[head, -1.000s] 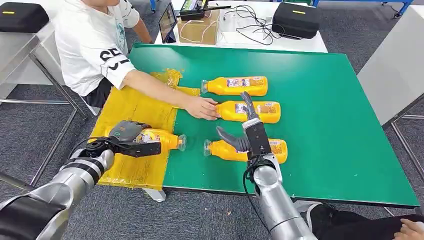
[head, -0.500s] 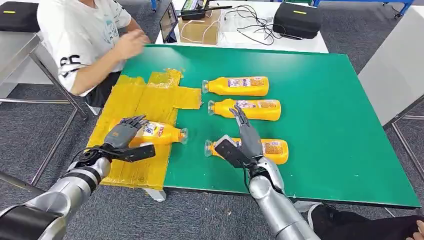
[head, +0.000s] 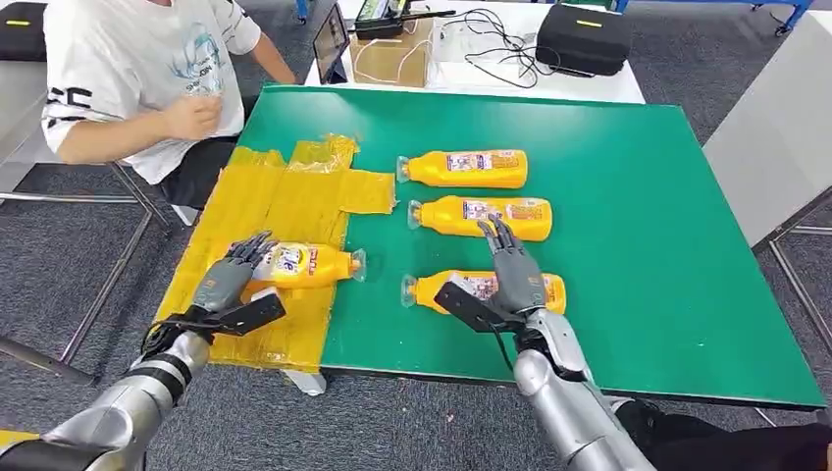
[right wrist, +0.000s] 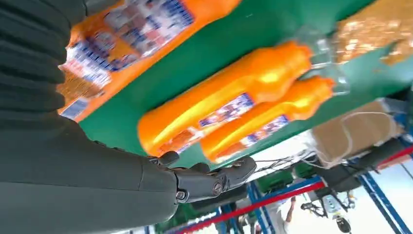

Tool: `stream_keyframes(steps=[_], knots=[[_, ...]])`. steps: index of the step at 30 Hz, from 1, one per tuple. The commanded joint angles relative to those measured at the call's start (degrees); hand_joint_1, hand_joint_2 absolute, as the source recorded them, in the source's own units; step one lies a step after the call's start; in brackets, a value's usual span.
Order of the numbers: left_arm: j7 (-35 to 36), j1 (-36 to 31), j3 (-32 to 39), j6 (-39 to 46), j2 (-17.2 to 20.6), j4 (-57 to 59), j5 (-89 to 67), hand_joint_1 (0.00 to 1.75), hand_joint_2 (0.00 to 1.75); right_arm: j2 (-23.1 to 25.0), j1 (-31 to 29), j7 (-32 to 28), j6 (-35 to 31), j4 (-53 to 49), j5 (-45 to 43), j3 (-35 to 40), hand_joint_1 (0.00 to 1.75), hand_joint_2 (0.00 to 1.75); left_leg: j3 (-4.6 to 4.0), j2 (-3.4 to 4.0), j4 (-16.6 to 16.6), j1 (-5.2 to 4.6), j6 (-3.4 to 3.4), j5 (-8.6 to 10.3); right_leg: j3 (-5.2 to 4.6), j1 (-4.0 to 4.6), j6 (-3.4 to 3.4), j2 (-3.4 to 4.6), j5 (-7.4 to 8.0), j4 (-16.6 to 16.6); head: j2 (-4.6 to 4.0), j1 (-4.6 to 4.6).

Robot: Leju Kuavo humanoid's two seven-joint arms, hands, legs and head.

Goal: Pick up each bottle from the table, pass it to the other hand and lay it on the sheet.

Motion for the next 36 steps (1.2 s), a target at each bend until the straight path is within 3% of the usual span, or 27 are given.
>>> stream_keyframes(steps=[1,8,13,18,23,36], knots=[[-0.8,1.7,6.8,-1.0,-1.1,-0.3,1.0,0.0,1.75,-3.1,-3.0,0.6,1.2,2.1,0.8,0.5,0.0,1.75,0.13,0.13,0.0,0.04,-0.05,-0.09,0.12,0.04,-0.07,0.08,-0.05,0.0,0.02,0.02],[-2.0,3.7,8.3,-7.1,-1.7,-6.5,7.6,0.0,1.75,-3.9,-3.7,1.8,3.2,2.8,2.8,0.5,0.0,1.75,0.04,0.07,0.0,0.0,-0.03,-0.03,0.03,0.02,-0.04,0.02,-0.02,0.0,0.0,0.0],[-2.0,6.5,8.3,-17.7,-3.0,-15.2,23.0,0.0,1.75,-5.0,-3.3,2.4,6.7,3.7,4.0,1.0,0.0,1.75,0.11,0.07,0.0,0.07,-0.04,-0.08,0.13,0.08,-0.06,0.01,-0.05,-0.1,0.0,0.0],[-2.0,4.1,13.8,-25.4,-6.1,-12.3,31.8,0.0,1.75,-7.0,-0.5,3.3,12.2,2.0,4.3,2.6,0.0,1.75,0.02,-0.16,0.0,0.03,-0.02,-0.02,0.08,0.04,-0.03,-0.12,-0.04,-0.1,0.0,0.0],[-0.3,0.7,17.1,-27.2,-9.5,-8.7,32.8,0.0,1.75,-9.0,2.4,6.4,16.2,0.6,5.4,3.5,0.0,1.75,-0.01,-0.26,0.0,0.05,-0.03,-0.03,0.06,0.05,-0.04,-0.23,-0.09,-0.1,0.0,0.0],[-0.2,1.4,16.5,-28.9,-11.6,-11.7,32.1,0.0,1.75,-12.4,2.1,8.1,19.1,3.2,7.4,5.0,0.0,1.75,0.03,-0.31,0.1,0.09,-0.04,-0.07,0.18,0.11,-0.05,-0.26,-0.09,-0.1,0.0,-0.02]])
